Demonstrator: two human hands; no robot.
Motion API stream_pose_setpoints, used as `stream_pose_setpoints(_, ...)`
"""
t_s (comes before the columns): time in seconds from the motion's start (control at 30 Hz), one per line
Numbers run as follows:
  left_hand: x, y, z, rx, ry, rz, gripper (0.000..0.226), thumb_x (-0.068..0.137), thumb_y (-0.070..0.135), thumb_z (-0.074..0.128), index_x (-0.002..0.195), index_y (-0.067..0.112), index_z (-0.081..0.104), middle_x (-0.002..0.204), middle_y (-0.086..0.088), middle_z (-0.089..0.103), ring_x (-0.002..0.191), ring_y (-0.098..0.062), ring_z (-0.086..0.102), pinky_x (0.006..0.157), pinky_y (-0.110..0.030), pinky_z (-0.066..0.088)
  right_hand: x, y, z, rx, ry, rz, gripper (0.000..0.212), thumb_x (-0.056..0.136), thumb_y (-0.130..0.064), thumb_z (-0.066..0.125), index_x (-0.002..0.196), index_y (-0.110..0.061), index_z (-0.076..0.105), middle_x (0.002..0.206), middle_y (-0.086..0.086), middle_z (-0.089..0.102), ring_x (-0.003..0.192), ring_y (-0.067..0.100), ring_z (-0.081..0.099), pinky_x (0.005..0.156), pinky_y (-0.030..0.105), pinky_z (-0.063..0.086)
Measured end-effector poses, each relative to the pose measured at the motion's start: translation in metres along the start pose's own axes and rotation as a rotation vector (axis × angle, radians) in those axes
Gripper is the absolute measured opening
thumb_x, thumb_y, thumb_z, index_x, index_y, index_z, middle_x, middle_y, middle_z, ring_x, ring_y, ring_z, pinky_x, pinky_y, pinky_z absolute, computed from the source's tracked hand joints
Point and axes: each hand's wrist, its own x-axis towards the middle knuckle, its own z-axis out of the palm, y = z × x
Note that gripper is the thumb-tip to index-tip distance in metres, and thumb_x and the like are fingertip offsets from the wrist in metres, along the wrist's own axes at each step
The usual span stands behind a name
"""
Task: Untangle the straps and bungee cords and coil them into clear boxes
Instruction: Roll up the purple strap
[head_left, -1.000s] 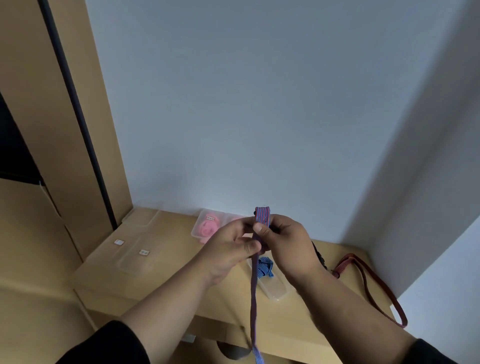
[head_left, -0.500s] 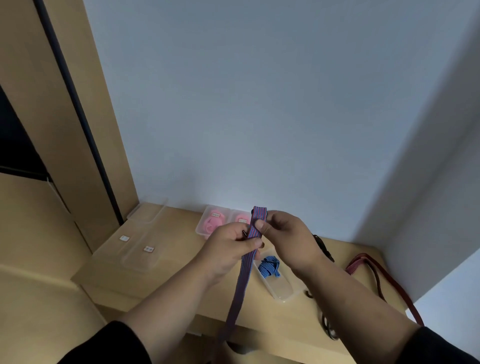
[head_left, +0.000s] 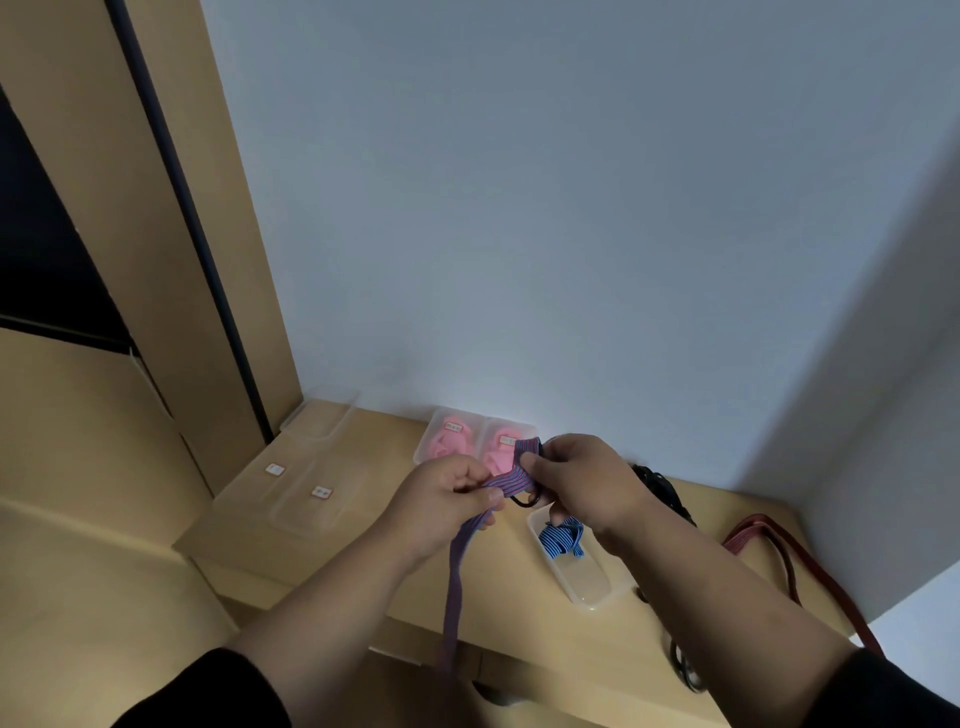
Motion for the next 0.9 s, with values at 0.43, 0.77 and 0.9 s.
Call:
stream_pose_setpoints(0.43, -0.002, -0.006, 0.009, -0.063, -0.067, 0.029, 0.011, 0.090, -0.002, 0.068, 0.080, 0.003, 0.065, 0.078, -0.012, 0.060, 0.077, -0.021, 0.052, 0.076, -0.036, 0.043, 0.003, 0.000, 0.014, 0.308, 0.065, -0.007, 0.022, 0.099, -0.016, 0.063, 0.088, 0.002, 0.070, 0.077, 0.005, 0.063, 0.071, 0.017, 0.048, 0.070, 0.030, 0.039)
stream_pose_setpoints(0.77, -0.008, 0.001, 0.036, -0.333, -0.036, -0.132, 0.025, 0.104, 0.019, 0.053, 0.101, 0.000, 0.068, 0.085, -0.017, 0.075, 0.075, -0.032, 0.073, 0.072, -0.037, 0.060, -0.002, 0.002, 0.017, 0.300, 0.077, -0.296, 0.017, 0.100, -0.001, 0.055, 0.089, 0.011, 0.058, 0.074, 0.017, 0.060, 0.067, 0.023, 0.050, 0.064, 0.038, 0.043)
stream_pose_setpoints(0.9, -0.010, 0.010, 0.037, -0.433, -0.051, -0.173, 0.027, 0.103, 0.024, 0.054, 0.101, 0.001, 0.068, 0.091, -0.021, 0.074, 0.084, -0.036, 0.074, 0.074, -0.039, 0.060, -0.010, 0.003, 0.014, 0.228, 0.114, -0.381, 0.018, 0.097, 0.002, 0.059, 0.090, -0.008, 0.072, 0.080, 0.003, 0.068, 0.073, 0.012, 0.059, 0.067, 0.023, 0.049)
